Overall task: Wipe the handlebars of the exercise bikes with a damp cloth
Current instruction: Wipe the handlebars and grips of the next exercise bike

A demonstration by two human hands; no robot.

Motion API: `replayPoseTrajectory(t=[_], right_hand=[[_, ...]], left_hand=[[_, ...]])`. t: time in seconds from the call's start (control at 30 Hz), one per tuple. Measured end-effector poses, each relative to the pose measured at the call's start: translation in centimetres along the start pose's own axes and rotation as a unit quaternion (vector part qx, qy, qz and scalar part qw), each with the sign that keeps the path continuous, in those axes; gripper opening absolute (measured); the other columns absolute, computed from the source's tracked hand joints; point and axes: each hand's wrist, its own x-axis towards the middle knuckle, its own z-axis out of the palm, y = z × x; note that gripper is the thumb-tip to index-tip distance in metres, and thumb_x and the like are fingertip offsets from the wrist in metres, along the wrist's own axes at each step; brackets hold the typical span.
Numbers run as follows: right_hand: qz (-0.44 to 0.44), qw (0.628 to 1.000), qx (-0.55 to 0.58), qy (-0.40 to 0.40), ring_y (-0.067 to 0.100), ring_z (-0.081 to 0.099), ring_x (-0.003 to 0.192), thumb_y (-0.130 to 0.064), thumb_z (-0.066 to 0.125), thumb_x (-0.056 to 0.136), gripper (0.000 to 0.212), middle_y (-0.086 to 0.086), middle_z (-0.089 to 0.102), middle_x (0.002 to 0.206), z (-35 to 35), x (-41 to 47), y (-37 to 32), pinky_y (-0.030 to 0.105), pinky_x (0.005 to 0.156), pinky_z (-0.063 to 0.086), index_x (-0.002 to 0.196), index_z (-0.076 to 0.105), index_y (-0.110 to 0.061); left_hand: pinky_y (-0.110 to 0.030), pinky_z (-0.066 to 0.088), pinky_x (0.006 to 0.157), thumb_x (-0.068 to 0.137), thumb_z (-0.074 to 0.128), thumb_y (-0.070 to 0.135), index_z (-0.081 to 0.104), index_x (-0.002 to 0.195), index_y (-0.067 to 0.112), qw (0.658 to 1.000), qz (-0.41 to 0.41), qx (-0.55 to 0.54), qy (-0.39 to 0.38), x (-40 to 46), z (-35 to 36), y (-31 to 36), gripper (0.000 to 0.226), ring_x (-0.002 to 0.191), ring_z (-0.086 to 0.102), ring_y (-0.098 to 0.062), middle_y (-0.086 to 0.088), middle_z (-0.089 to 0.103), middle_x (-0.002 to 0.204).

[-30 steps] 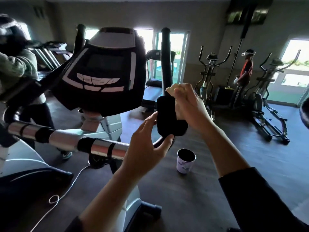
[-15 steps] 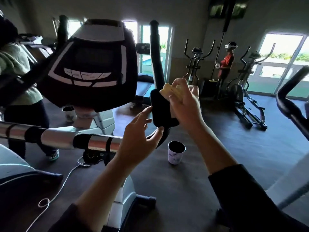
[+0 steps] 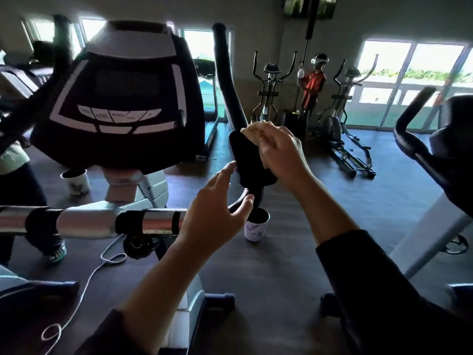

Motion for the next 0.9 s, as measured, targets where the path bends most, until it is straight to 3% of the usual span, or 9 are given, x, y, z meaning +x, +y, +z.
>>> replayPoseTrajectory(t=[0.1, 0.2, 0.33, 0.57, 0.7, 0.9], right_hand=[[-0.015, 0.999, -0.002, 0.031, 0.005, 0.057, 0.109, -0.029, 0.057, 0.094, 0.02, -0.011, 0.066, 0.115, 0.5, -2.0, 0.1, 0.007, 0.094, 0.04, 0.111, 0.068, -0.033], [-0.032, 0.997, -0.013, 0.064, 0.009, 0.059, 0.109, -0.027, 0.057, 0.095, 0.021, -0.015, 0.066, 0.11, 0.7, -2.8, 0.0, 0.019, 0.097, 0.044, 0.113, 0.068, -0.027], [0.044, 0.999, 0.001, 0.018, 0.01, 0.062, 0.101, -0.03, 0.059, 0.092, 0.022, -0.006, 0.062, 0.108, 0.5, 0.3, -1.0, 0.028, 0.097, 0.048, 0.112, 0.067, -0.037], [-0.038, 0.995, -0.072, 0.063, 0.023, 0.061, 0.112, -0.026, 0.056, 0.095, 0.029, 0.01, 0.06, 0.122, 0.9, -3.8, -0.1, 0.039, 0.099, 0.049, 0.122, 0.063, -0.021], [0.004, 0.991, -0.13, 0.031, 0.025, 0.062, 0.11, -0.021, 0.05, 0.093, 0.037, 0.008, 0.058, 0.126, 0.8, -1.0, -1.3, 0.04, 0.098, 0.049, 0.129, 0.057, -0.026], [-0.04, 0.984, -0.168, 0.053, 0.026, 0.059, 0.117, -0.029, 0.051, 0.097, 0.035, 0.01, 0.056, 0.13, 0.9, -3.7, -0.9, 0.041, 0.1, 0.049, 0.13, 0.058, -0.018]], left_hand=[[-0.026, 0.048, 0.087, 0.085, 0.064, 0.045, 0.044, 0.137, 0.028, 0.998, -0.021, 0.048, -0.021, -0.3, -0.6, -0.1, 0.059, 0.103, 0.064, -0.002, 0.013, 0.057, 0.131], [-0.029, 0.052, 0.081, 0.085, 0.061, 0.05, 0.051, 0.13, 0.032, 0.997, -0.024, 0.065, -0.019, -0.5, -1.0, -0.2, 0.05, 0.092, 0.067, -0.001, 0.018, 0.059, 0.128], [-0.03, 0.05, 0.08, 0.084, 0.058, 0.054, 0.058, 0.119, 0.033, 0.995, -0.036, 0.089, -0.034, -0.4, -1.3, -0.4, 0.042, 0.091, 0.069, -0.01, 0.017, 0.063, 0.12], [-0.023, 0.039, 0.073, 0.085, 0.055, 0.058, 0.063, 0.11, 0.034, 0.991, -0.038, 0.12, -0.044, -0.5, -1.8, -1.0, 0.036, 0.093, 0.067, -0.011, 0.019, 0.067, 0.111], [-0.022, 0.037, 0.074, 0.086, 0.054, 0.057, 0.064, 0.107, 0.034, 0.991, -0.038, 0.118, -0.052, -0.5, -2.0, -1.0, 0.033, 0.093, 0.066, -0.009, 0.021, 0.067, 0.11], [-0.019, 0.033, 0.07, 0.087, 0.052, 0.057, 0.066, 0.104, 0.033, 0.991, -0.022, 0.125, -0.044, -0.8, -2.1, -1.2, 0.032, 0.094, 0.066, -0.008, 0.018, 0.069, 0.105]])
